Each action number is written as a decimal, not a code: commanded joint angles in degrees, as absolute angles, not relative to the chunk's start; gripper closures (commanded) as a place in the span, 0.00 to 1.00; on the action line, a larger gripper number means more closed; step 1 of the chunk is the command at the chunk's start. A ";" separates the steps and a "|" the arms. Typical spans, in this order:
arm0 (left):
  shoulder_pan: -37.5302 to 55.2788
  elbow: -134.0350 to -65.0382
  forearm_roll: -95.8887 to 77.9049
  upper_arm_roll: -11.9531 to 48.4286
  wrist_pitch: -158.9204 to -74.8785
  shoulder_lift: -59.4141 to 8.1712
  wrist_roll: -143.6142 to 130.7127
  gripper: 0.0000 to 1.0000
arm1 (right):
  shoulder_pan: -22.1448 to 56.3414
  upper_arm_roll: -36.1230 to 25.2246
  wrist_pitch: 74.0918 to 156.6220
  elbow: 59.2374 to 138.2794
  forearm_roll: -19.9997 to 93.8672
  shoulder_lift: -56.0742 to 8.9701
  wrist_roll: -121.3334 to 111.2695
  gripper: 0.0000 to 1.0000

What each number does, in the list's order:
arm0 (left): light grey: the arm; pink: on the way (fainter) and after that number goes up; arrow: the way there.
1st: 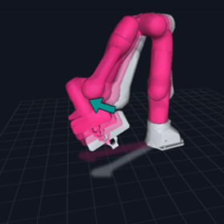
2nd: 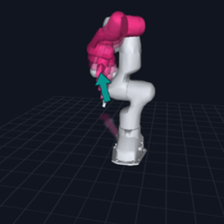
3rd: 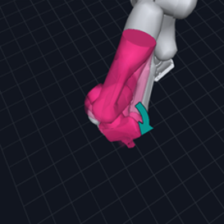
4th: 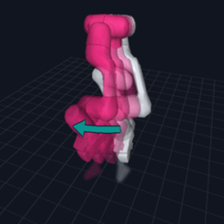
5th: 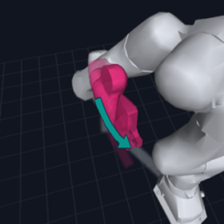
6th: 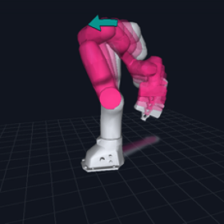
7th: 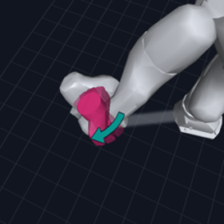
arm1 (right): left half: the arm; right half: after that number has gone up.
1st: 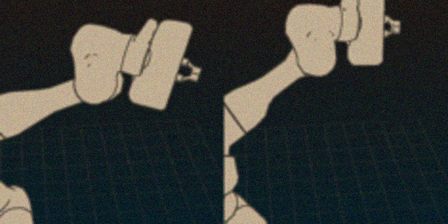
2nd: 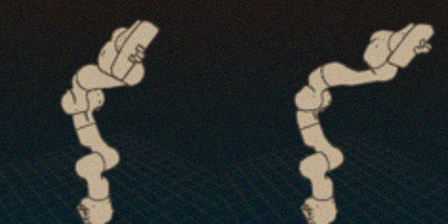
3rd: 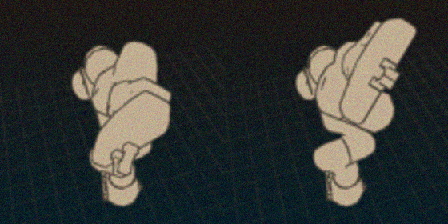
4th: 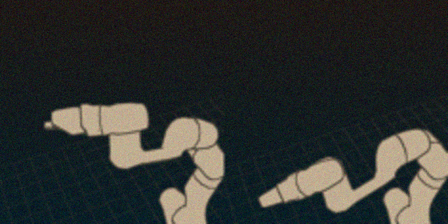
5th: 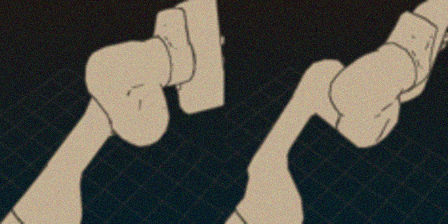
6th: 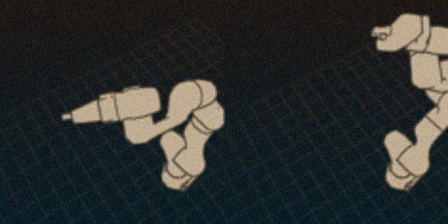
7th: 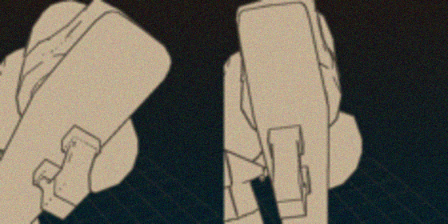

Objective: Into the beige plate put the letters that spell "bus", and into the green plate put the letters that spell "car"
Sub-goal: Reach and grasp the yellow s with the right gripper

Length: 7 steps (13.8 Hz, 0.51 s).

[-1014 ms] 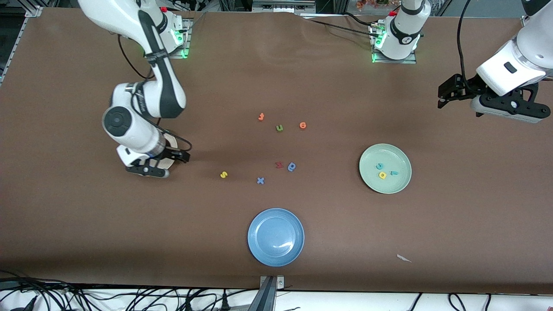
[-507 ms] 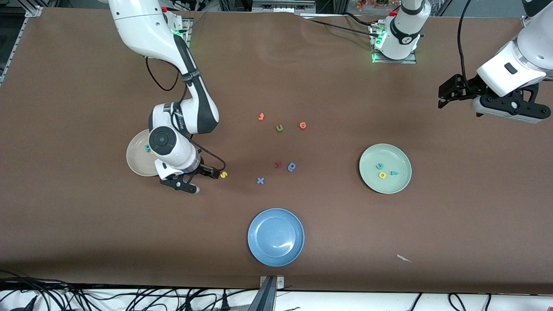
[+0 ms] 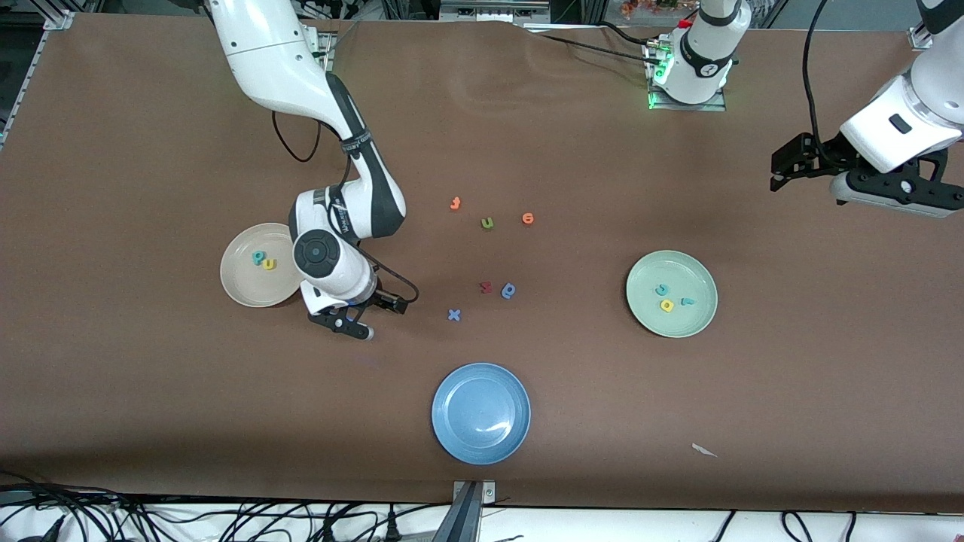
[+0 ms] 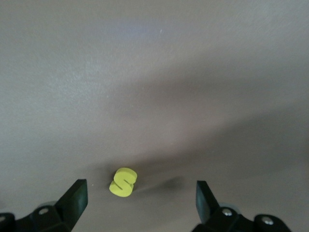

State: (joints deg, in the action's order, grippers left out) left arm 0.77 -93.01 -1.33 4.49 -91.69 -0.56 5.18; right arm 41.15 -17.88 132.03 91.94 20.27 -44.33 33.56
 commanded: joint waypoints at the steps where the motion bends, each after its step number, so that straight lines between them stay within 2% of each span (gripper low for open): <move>1: 0.61 -90.70 -0.09 4.75 -91.58 -2.90 5.27 0.00 | 40.87 -16.96 131.13 89.21 21.36 -45.97 35.24 0.01; 6: 0.35 -90.53 0.09 4.83 -91.76 -2.47 5.10 0.00 | 40.87 -16.87 131.39 89.12 21.45 -46.67 35.33 0.14; 7: 0.35 -90.44 0.09 4.92 -91.67 -2.46 4.84 0.00 | 40.87 -16.87 131.48 89.12 21.45 -46.84 35.25 0.19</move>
State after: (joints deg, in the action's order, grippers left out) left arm 0.51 -91.94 -1.33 4.53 -92.41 -2.32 5.18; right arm 41.16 -17.09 132.01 91.21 20.28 -45.38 34.92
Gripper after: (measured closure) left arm 0.000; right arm 0.137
